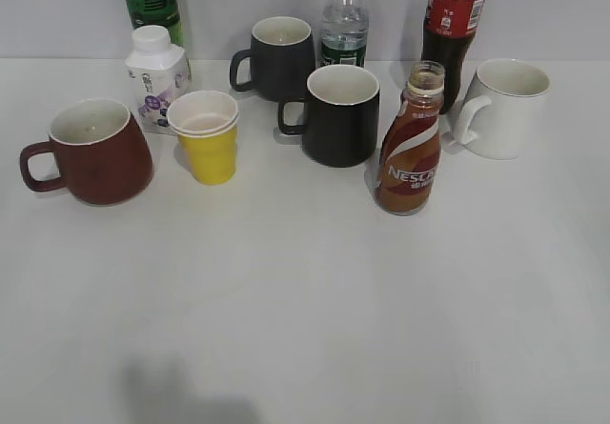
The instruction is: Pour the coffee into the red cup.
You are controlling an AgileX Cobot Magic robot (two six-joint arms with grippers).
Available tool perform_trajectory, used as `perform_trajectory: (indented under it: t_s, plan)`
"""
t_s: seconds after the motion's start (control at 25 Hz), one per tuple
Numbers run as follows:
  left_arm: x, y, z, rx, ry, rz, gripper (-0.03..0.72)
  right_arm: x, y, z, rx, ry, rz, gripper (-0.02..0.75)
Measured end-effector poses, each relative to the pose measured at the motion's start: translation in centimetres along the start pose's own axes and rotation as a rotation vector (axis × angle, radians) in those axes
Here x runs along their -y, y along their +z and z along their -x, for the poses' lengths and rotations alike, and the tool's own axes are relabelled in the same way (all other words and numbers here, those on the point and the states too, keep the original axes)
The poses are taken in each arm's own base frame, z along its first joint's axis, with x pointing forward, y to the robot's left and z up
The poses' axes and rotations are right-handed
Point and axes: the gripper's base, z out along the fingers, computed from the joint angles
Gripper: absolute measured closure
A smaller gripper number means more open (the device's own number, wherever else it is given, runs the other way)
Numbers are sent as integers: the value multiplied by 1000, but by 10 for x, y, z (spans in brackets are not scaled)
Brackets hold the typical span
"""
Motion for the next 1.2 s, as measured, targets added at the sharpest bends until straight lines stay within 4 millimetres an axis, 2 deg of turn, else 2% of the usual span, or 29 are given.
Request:
perform_trajectory:
  t_s: [1.2]
  plan:
    - [0,0,0,0,0,0,449,0,0,0,0,0,0,152]
